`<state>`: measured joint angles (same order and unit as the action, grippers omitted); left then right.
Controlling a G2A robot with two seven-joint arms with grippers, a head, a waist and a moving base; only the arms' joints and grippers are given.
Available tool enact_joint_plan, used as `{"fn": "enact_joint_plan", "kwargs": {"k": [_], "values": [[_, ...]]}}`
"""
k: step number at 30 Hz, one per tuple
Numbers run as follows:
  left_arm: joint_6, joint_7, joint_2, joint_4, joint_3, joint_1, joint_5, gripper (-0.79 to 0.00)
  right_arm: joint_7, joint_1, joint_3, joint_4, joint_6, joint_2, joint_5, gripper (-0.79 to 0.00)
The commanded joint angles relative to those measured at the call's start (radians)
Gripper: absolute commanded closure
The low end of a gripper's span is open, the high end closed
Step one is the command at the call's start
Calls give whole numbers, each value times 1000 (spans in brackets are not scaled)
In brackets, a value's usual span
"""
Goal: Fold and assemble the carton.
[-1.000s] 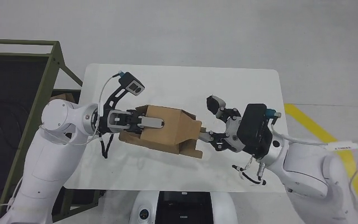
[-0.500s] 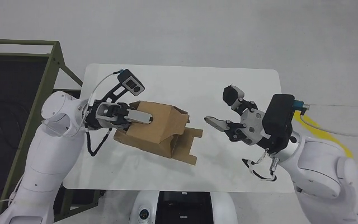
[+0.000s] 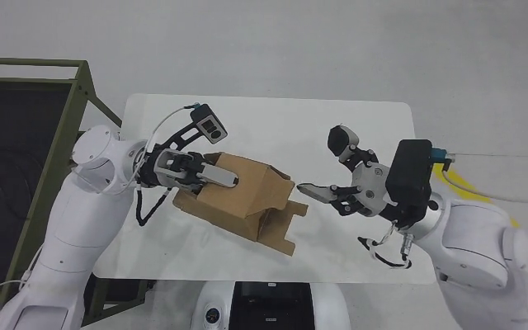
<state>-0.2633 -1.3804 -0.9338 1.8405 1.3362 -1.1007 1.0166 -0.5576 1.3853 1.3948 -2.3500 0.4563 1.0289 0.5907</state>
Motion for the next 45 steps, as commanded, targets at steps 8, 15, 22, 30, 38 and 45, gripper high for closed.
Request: {"fn": "enact_joint_plan", "kwargs": {"k": [8,15,22,30,38,45], "values": [[-5,9,-3,10,-17,6,-4,0,-26,-45,-56,0,-10,2,10,-622],[-6,9,-4,13,-25,11,-9,0,-32,-71,-97,0,-19,5,18,-622],[-3,5,-5,18,-28,8,-13,0,-30,-87,-136,0,-48,9,34,-603],[6,-4,-4,21,-22,0,-21,0,-58,-101,-171,0,-84,13,35,-637],[16,-6,-4,24,-19,-4,-21,0,-64,-111,-192,0,-107,16,34,-616],[22,-7,-5,26,-24,-6,-23,0,-63,-124,-220,7,-131,20,50,-582]]}}
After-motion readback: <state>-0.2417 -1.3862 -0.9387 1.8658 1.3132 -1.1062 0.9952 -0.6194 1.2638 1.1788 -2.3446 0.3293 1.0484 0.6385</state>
